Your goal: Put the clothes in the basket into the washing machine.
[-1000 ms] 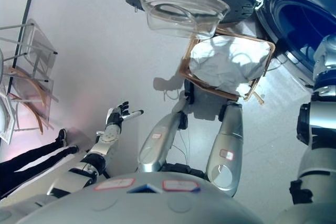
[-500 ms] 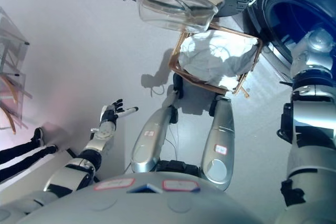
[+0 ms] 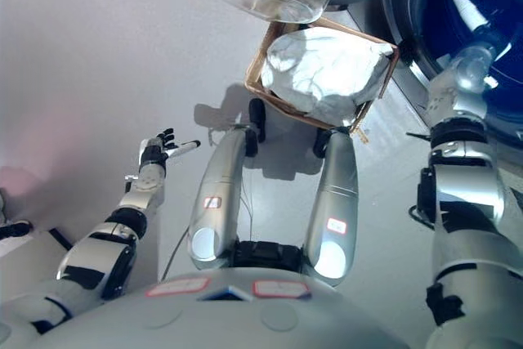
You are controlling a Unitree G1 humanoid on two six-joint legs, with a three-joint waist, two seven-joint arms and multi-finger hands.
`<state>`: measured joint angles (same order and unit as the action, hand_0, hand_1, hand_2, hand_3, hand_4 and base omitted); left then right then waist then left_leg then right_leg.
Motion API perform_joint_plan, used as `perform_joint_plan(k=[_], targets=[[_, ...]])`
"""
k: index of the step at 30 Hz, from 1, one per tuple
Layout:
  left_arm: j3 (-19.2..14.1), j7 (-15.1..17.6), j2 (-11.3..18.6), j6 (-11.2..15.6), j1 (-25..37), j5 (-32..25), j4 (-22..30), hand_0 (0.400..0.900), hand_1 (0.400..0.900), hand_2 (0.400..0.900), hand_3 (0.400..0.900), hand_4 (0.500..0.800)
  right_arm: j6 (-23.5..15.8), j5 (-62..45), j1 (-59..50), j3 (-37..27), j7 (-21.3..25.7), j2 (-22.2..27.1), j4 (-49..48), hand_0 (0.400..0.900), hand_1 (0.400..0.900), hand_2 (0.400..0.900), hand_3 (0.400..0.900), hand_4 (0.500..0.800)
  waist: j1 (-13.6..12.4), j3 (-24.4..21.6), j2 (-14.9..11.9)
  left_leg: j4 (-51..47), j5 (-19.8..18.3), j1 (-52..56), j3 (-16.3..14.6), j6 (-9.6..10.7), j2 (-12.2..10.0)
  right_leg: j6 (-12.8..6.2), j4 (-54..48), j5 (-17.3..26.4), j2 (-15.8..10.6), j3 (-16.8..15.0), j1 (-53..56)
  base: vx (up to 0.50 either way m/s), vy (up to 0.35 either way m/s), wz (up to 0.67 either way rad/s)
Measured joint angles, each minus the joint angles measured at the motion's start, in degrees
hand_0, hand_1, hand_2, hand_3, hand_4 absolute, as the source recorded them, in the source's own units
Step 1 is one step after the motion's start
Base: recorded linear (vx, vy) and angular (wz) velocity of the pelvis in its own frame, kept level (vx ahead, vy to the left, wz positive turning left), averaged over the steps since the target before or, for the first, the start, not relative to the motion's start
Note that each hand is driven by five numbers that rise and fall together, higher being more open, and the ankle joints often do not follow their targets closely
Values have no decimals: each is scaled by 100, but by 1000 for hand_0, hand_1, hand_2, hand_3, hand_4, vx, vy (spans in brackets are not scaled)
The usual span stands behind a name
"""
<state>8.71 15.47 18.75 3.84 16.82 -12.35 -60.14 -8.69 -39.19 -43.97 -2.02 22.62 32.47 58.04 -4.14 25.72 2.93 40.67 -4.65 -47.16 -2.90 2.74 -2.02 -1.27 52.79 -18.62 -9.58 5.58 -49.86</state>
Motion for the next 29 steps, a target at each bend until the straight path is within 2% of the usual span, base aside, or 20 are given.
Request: perform_joint_plan(k=[6,8,11,13,15,16,18,23,29], targets=[[-208,-9,-6,-137,-54,4,-13,900,900,900,900,800,-61,-348,1415,-135,-372,-896,-389,900,900,900,900,800,92,-4,-143,-536,13,824,82,-15,-1,89,-779,103,26,176,951,60,21,-8],[-315,-18,-25,-174,-184,8,-30,900,900,900,900,800,-17,-364,2040,-128,-557,-1285,-608,900,900,900,900,800,147,-35,-214,-762,42,1248,101,-64,-13,-15,-1133,217,86,240,1438,52,31,-18],[-489,-31,-23,-232,-327,58,-170,900,900,900,900,800,133,-338,2753,14,-713,-1631,-606,900,900,900,900,800,195,-269,-473,-1313,106,1856,-50,-121,-29,-232,-1786,434,208,142,2025,164,22,-20],[-524,-79,4,-265,-425,128,-394,900,900,900,900,800,199,-59,3111,86,-821,-1759,-427,900,900,900,900,800,232,-456,-635,-1676,156,2376,-158,-169,-46,-404,-2272,595,253,132,2572,151,50,-23],[-572,-169,-9,-279,-596,201,-560,900,900,900,900,800,233,390,3435,66,-917,-1861,-99,900,900,900,900,800,294,-796,-801,-2129,221,2854,-258,-200,-68,-476,-2825,773,285,98,3026,140,45,-20],[-569,-223,-13,-282,-700,290,-639,900,900,900,900,800,292,540,3551,77,-930,-1887,-9,900,900,900,900,800,296,-983,-825,-2313,252,3036,-276,-201,-46,-556,-3086,863,336,87,3250,87,26,-13],[-568,-262,-17,-288,-814,419,-737,900,900,900,900,800,380,922,3741,66,-957,-1933,289,900,900,900,900,800,330,-1212,-905,-2695,304,3460,-331,-220,-20,-590,-3537,967,349,87,3675,104,33,-18],[-562,-384,-132,-373,-1218,816,-958,900,900,900,900,800,509,1724,3975,80,-1158,-2047,1071,900,900,900,900,800,424,-1733,-787,-3371,386,4198,-536,-255,15,-702,-4417,1259,391,-56,4413,103,34,-18],[-552,-525,-250,-377,-1655,1031,-1048,900,900,900,900,800,774,2140,4457,73,-1369,-2274,1813,900,900,900,900,800,425,-2181,-630,-4016,535,4867,-618,-207,57,-673,-4830,1293,444,-57,4951,72,6,-4]])
